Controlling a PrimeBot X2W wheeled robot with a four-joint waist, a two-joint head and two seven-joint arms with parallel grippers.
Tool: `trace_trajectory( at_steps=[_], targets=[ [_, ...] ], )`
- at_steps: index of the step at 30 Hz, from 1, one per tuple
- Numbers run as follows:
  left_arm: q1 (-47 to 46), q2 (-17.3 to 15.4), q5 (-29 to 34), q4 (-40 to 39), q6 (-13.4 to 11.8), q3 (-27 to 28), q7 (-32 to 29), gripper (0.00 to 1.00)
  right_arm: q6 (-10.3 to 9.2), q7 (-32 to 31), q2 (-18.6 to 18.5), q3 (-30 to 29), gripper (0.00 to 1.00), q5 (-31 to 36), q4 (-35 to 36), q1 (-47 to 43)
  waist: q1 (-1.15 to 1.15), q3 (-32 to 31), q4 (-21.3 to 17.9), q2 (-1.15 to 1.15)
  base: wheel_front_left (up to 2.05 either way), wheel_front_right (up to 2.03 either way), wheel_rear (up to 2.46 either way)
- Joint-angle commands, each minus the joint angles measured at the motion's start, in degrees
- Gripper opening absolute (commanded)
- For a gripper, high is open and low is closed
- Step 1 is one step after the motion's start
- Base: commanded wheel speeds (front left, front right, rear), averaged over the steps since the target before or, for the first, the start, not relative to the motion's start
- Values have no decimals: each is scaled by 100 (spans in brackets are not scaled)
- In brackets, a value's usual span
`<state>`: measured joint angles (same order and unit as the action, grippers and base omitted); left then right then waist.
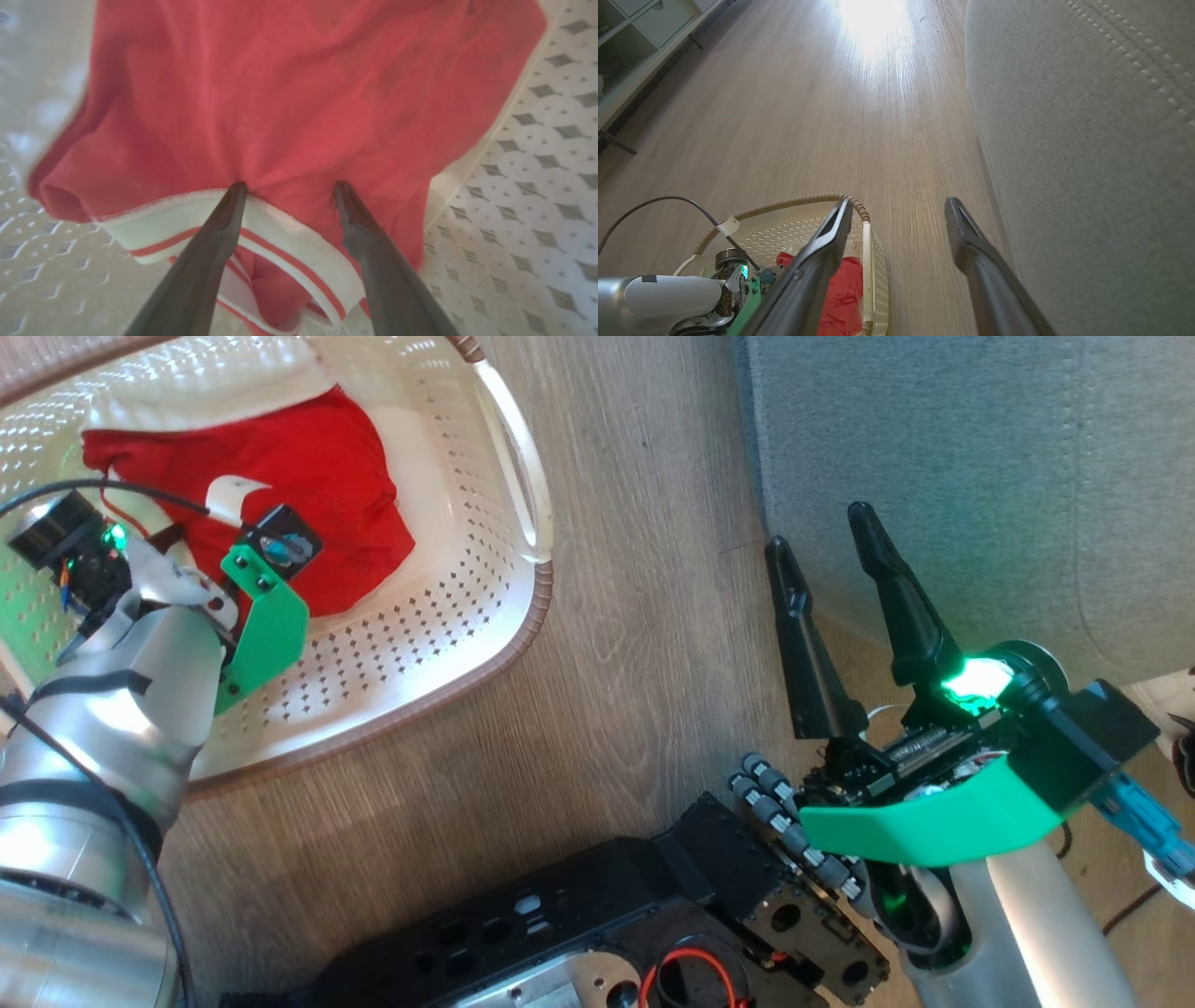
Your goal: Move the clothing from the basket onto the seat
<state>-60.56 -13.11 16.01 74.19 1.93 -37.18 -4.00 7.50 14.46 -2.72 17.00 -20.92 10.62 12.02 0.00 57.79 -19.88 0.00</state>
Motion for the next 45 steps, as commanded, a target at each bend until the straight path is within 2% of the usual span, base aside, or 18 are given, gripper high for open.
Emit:
trace_trajectory(
  at_steps=[1,6,7,8,10,20,31,35,45],
  targets=[
    [19,-123,-34,-29,16,42,-12,100,-1,54,-16,100,100,47,164,-381,0,26,20,0,0,0,0],
    [-32,-110,-125,-27,32,40,-91,100,-1,54,-16,103,100,138,174,-360,0,73,49,0,0,0,0],
    [-42,-107,-149,-26,42,44,-116,87,-1,54,-16,98,100,145,177,-354,0,82,53,0,0,0,0],
    [-50,-104,-180,-26,52,55,-125,47,-1,54,-16,92,100,151,179,-347,0,89,57,0,0,0,0],
    [-54,-100,-234,-25,89,65,-144,0,-1,54,-16,86,100,161,177,-332,0,98,62,0,0,0,0],
    [-18,-114,-422,-24,38,65,7,0,-1,54,-16,78,100,172,115,-143,0,19,41,0,0,0,0],
    [97,-41,-858,-24,-43,299,467,0,-1,54,-16,108,100,78,-78,357,0,-288,14,0,0,0,0],
    [287,115,-1008,-23,-108,350,777,0,-1,54,-16,7,100,64,-304,549,0,-672,170,0,0,0,0],
    [834,663,-1484,-54,-20,526,1681,0,-1,54,-16,-341,100,261,-838,579,0,-1967,741,0,0,0,0]
  ],
)
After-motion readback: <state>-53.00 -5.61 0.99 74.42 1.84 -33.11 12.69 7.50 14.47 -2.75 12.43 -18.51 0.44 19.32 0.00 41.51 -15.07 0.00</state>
